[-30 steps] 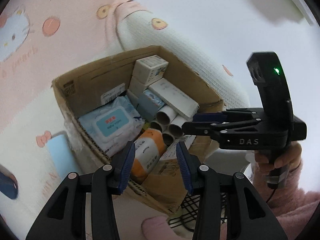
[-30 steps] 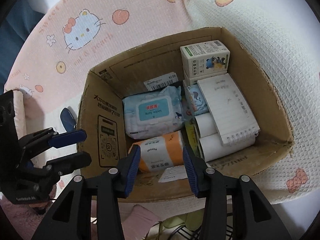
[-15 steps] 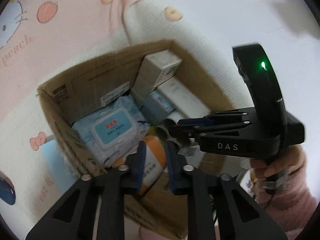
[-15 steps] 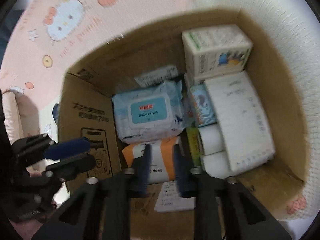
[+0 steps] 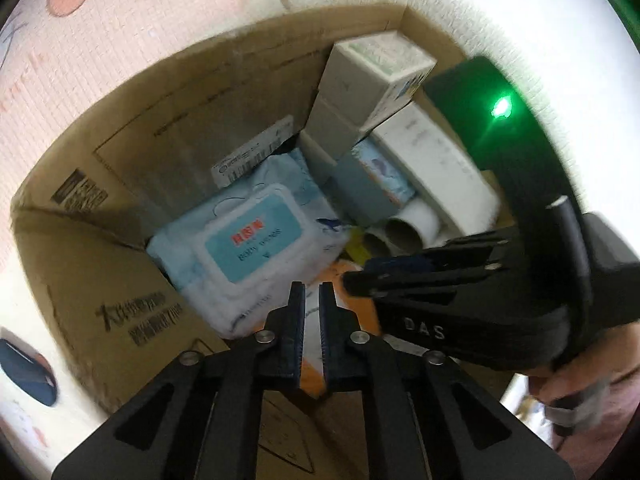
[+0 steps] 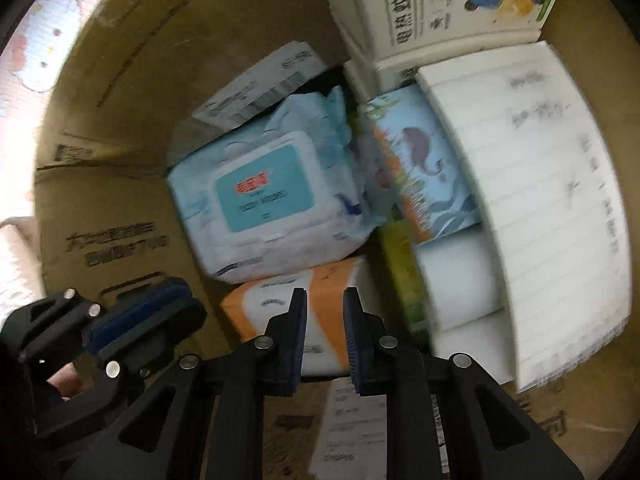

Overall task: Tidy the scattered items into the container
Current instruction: 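Lower the tissue pack into the box beside the wipes and open the right gripper, then move the right gripper from the box to the light-blue LUCKY case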

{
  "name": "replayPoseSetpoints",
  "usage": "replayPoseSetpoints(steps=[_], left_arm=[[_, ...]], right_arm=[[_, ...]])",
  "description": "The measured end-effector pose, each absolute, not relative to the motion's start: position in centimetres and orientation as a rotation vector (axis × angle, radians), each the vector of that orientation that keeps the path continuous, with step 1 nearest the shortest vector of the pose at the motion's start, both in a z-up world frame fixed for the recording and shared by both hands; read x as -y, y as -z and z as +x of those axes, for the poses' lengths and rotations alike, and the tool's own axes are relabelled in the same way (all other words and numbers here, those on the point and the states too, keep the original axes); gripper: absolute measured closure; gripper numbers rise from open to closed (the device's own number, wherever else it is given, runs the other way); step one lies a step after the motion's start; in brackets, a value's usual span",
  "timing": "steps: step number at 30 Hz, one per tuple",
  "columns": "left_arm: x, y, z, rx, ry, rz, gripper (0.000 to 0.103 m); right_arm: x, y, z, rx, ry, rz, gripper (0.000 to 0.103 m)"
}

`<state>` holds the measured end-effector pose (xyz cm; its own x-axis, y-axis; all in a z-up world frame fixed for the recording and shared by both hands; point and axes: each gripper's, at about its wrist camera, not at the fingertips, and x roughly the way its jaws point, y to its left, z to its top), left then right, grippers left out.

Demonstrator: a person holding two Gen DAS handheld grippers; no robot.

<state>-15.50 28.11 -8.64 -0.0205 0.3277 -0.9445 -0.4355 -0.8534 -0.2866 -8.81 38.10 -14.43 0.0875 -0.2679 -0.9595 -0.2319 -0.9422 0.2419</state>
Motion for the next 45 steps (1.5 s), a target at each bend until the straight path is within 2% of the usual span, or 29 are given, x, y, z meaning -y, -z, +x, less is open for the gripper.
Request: replayPoseSetpoints(steps=[2,4,8,10,12,15,20,21,23,31,35,40,45], left_arm=[[-28.9,9.4,-15.6,-0.174,-1.897,-1.792,0.097],[-29.1,9.6,-15.5,-0.206,-1.902,-1.788,0.096],[-28.5,9.2,-15.4,-0.144,-1.907,-1.762,0.095],[-28.1,8.8,-15.3,-0.128,-1.937,-1.764,0.092],[-27.9,8.3,-14.9,-0.127,-1.956,-1.749,0.083],[-27.6,7.3,-14.3,-0.126,-1.995,-1.713,0.073],[-26.9,5.5,-13.9,-0.093,-2.037,-1.671,0.065],[-26.8,5.3,-13.9,-0.095,-2.044,-1.665,0.059],[-26.4,4.4,-13.6,-0.091,-2.069,-1.641,0.053],[-22.8,2.8,-12.7,-0.015,-2.089,-1.590,0.053],[-20.3,1.7,-12.2,0.080,-2.080,-1.543,0.052],[-17.3,-0.4,-11.0,0.012,-2.211,-1.471,0.051],[-12.6,-1.1,-10.6,0.129,-2.270,-1.447,0.050]], right_arm=[[-37.7,15.3,-9.1,0.461,2.007,2.369,0.087],[-37.7,15.9,-9.0,0.482,1.953,2.398,0.087],[-37.8,14.7,-8.7,0.503,2.014,2.306,0.087],[-37.4,13.5,-8.5,0.431,2.090,2.267,0.087],[-36.8,12.0,-8.2,0.340,2.173,2.230,0.087],[-36.2,9.7,-7.5,0.263,2.243,2.167,0.087],[-35.9,7.0,-6.2,0.223,2.287,2.117,0.087],[-35.7,6.6,-5.9,0.201,2.304,2.111,0.087],[-35.4,5.7,-5.6,0.158,2.336,2.095,0.086],[-33.9,2.6,-4.4,0.096,2.417,1.985,0.084],[-32.1,0.9,-3.9,0.007,2.483,1.938,0.078],[-28.5,-0.7,-3.1,-0.140,2.508,1.838,0.063],[-25.0,-2.6,-2.1,-0.196,2.515,1.692,0.060]])
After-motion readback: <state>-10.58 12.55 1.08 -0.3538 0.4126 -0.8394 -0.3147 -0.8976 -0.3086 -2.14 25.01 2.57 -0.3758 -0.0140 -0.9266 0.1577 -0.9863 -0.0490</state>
